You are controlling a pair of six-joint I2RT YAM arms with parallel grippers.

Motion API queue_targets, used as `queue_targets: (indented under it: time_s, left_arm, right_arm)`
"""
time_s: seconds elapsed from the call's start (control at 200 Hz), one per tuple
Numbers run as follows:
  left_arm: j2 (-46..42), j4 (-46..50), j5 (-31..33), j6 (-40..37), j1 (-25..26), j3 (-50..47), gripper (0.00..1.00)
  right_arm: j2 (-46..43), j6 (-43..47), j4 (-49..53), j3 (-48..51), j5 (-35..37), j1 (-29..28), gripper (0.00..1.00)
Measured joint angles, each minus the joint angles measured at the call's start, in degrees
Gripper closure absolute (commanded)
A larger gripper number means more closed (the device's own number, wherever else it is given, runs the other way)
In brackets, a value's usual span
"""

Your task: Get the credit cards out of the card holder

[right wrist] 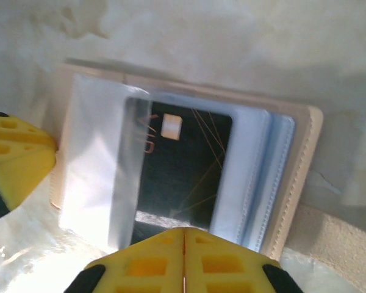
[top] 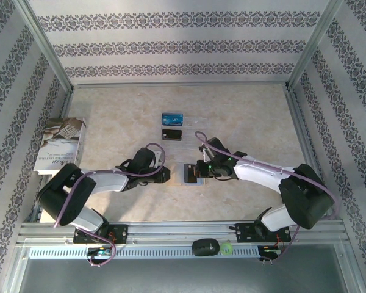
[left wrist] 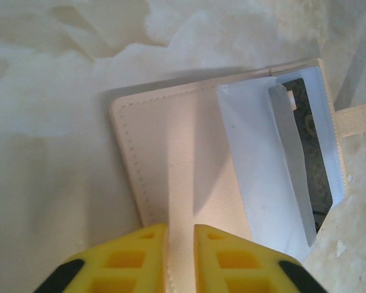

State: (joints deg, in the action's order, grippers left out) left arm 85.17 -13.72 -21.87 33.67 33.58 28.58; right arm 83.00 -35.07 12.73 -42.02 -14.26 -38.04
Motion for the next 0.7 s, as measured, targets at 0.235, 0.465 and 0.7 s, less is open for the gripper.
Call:
queue_targets:
  time_s: [0.235,0.465,0.7]
  left_arm:
    - [-9.84,7.13,1.27,-1.01,-0.24,2.36,0.74]
    - [0.74,3.85,0.37,-0.76,7.43,11.04,0.78]
    - [7.26,3.23,-0.07,-0.35,9.92,13.97,0.91]
  right_arm:
    - [-0.35,1.03,-0.07,-0.52,0.09,0.00,0.88]
    - [-0.44,1.01,-0.37,-0.37,-0.09,0.94,0.87]
    - [-3.23,1.01,-0.55,2.12,-0.28,2.67,0.86]
